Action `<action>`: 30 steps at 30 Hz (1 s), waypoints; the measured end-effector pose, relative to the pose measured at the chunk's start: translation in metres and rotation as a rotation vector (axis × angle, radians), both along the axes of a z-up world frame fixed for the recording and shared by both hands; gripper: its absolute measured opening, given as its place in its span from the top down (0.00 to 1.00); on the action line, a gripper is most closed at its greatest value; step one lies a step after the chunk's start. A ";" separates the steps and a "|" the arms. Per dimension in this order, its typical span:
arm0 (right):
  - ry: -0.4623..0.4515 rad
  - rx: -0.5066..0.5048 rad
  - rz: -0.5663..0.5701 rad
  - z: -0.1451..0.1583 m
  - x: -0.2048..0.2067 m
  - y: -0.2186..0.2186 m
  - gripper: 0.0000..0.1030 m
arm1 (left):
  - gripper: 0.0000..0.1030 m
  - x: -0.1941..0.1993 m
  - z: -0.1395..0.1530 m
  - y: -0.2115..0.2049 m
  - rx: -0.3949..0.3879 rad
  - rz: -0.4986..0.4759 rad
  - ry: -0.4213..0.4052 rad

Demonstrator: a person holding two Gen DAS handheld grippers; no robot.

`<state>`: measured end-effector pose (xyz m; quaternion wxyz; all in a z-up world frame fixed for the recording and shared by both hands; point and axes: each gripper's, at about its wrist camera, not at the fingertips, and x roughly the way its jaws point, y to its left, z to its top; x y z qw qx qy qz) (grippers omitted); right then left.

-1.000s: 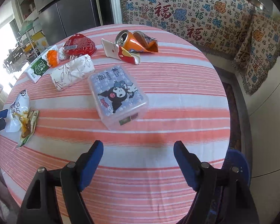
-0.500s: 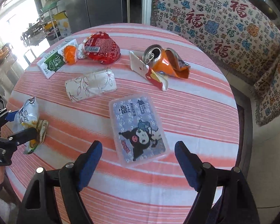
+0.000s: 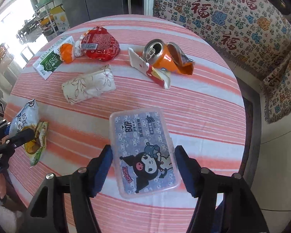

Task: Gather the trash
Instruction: 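Carry the chip bag and clear box over the blue wastebasket and open both tools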

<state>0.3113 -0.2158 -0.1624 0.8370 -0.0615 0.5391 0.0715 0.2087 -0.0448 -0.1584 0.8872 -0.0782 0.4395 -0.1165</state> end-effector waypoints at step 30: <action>-0.129 0.175 -0.671 -0.034 -0.178 -0.314 0.36 | 0.72 0.002 -0.013 -0.373 0.010 -0.497 0.070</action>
